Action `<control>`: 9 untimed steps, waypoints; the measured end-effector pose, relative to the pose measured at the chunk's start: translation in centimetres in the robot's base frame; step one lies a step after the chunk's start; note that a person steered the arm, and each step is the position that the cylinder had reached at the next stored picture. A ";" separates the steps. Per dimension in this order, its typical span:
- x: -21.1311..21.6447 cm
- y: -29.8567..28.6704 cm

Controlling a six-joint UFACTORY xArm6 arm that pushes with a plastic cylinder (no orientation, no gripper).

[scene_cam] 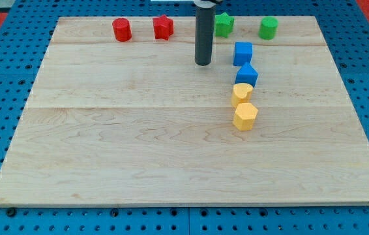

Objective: Move the yellow hexagon to the bottom center

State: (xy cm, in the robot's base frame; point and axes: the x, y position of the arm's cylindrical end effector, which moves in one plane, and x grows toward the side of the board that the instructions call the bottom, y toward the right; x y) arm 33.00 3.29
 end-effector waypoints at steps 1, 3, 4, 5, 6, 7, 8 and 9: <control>0.5 -2.2; 0.5 -3.0; 0.5 -2.9; 0.5 -2.9; 0.5 -2.9; -0.3 -2.4; 0.0 -0.4; 4.4 -0.3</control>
State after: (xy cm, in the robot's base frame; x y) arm 37.42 3.03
